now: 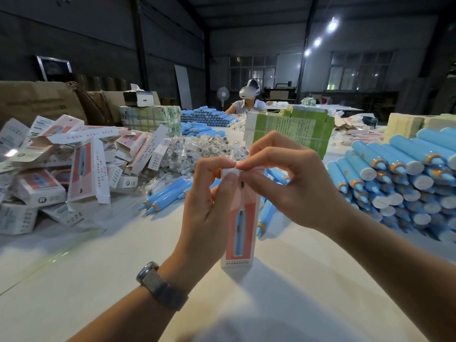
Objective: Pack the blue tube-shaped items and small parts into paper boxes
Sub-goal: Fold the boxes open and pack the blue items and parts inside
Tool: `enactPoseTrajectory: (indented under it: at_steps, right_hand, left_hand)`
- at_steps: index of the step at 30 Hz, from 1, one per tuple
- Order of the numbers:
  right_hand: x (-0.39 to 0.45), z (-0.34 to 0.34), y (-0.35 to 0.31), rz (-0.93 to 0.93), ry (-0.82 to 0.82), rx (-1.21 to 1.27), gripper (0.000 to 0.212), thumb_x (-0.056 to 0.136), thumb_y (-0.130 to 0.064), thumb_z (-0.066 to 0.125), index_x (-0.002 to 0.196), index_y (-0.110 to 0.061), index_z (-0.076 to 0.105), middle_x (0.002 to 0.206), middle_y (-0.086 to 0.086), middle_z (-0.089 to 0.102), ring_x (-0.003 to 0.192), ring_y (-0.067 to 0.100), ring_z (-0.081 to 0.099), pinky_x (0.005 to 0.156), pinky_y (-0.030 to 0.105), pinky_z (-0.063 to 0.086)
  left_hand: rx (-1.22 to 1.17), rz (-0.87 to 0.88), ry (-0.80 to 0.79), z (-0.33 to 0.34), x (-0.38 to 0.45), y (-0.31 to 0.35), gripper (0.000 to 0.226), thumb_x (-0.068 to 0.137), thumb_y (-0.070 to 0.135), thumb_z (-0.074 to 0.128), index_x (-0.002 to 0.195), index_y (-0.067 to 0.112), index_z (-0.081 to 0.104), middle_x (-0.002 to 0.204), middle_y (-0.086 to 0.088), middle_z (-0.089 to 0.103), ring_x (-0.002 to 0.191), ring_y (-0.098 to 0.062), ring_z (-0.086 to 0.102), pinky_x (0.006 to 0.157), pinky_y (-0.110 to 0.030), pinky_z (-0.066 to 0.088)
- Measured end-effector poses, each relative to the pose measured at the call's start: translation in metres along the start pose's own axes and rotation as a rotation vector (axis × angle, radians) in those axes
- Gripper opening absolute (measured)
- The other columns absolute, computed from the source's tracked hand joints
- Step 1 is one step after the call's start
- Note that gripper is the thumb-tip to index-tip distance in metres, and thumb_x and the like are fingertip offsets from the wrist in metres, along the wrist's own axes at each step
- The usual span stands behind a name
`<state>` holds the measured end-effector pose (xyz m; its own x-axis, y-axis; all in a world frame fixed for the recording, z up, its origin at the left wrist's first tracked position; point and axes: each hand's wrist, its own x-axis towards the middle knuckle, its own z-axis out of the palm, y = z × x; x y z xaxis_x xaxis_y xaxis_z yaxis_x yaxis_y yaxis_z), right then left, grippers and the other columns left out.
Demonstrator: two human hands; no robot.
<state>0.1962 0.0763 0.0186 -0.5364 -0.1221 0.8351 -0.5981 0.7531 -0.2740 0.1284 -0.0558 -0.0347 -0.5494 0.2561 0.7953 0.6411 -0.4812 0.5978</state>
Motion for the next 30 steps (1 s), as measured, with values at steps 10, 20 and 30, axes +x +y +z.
enactPoseTrajectory:
  at_steps: [10,20,30]
  right_hand:
    - [-0.001,0.002,-0.005,-0.021,0.076,-0.075,0.007,0.083,-0.001,0.073,0.09,-0.001,0.076,0.081,0.009,0.059,0.075,0.014,0.06,0.068,0.025,0.056]
    - [0.002,0.001,-0.011,0.049,0.083,-0.041,0.003,0.084,-0.008,0.072,0.086,-0.008,0.075,0.079,-0.009,0.053,0.074,0.009,0.058,0.061,0.023,0.054]
    - [0.006,-0.006,-0.016,0.174,0.039,0.032,0.007,0.084,-0.005,0.074,0.083,-0.011,0.073,0.077,-0.007,0.056,0.075,0.013,0.06,0.062,0.041,0.053]
  left_hand:
    - [0.074,0.043,-0.024,-0.002,-0.001,-0.005,0.015,0.101,0.016,0.044,0.108,0.027,0.05,0.094,0.012,0.063,0.078,0.002,0.063,0.066,-0.018,0.052]
    - [0.153,0.106,-0.077,-0.004,-0.001,-0.008,0.025,0.104,0.019,0.043,0.123,0.035,0.046,0.102,0.026,0.063,0.088,0.001,0.067,0.067,-0.012,0.051]
    - [0.128,0.118,-0.105,-0.008,0.0,-0.013,0.033,0.103,0.026,0.043,0.133,0.04,0.044,0.105,0.016,0.063,0.086,-0.004,0.068,0.068,-0.019,0.055]
